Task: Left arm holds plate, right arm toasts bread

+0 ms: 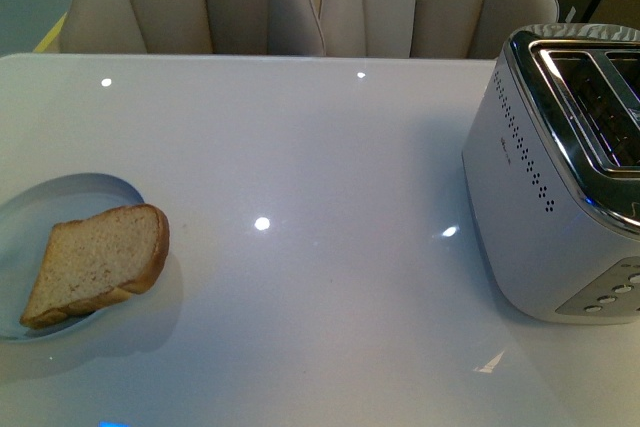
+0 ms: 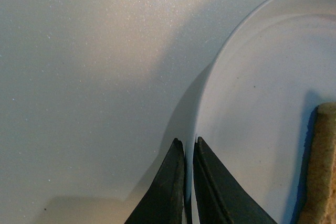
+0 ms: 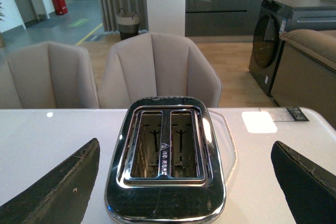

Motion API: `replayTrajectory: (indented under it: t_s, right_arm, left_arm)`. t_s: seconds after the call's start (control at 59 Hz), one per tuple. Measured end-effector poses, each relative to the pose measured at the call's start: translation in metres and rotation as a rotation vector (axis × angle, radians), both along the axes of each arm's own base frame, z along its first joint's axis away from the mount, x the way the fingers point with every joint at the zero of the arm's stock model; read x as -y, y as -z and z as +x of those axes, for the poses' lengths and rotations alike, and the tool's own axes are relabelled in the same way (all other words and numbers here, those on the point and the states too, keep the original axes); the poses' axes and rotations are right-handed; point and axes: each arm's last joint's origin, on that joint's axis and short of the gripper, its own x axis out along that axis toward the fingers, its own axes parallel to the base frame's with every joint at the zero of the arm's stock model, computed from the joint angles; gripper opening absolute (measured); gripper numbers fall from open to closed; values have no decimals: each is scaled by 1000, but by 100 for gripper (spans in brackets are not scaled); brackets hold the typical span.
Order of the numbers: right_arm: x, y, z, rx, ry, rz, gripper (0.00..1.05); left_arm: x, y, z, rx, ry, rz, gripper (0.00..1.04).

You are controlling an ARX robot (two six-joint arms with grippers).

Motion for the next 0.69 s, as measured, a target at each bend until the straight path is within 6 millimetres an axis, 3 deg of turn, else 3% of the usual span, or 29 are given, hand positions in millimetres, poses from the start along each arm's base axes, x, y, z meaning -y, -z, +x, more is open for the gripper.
replayTrajectory:
  t_s: [0.423, 0.694]
  right_arm:
    - [0, 0, 0, 0, 0, 0, 96]
    - [0, 0, 0, 0, 0, 0, 96]
  left_arm:
    - [1, -57, -16, 36, -60, -75, 3]
    - [27, -108, -13, 72, -26, -114, 3]
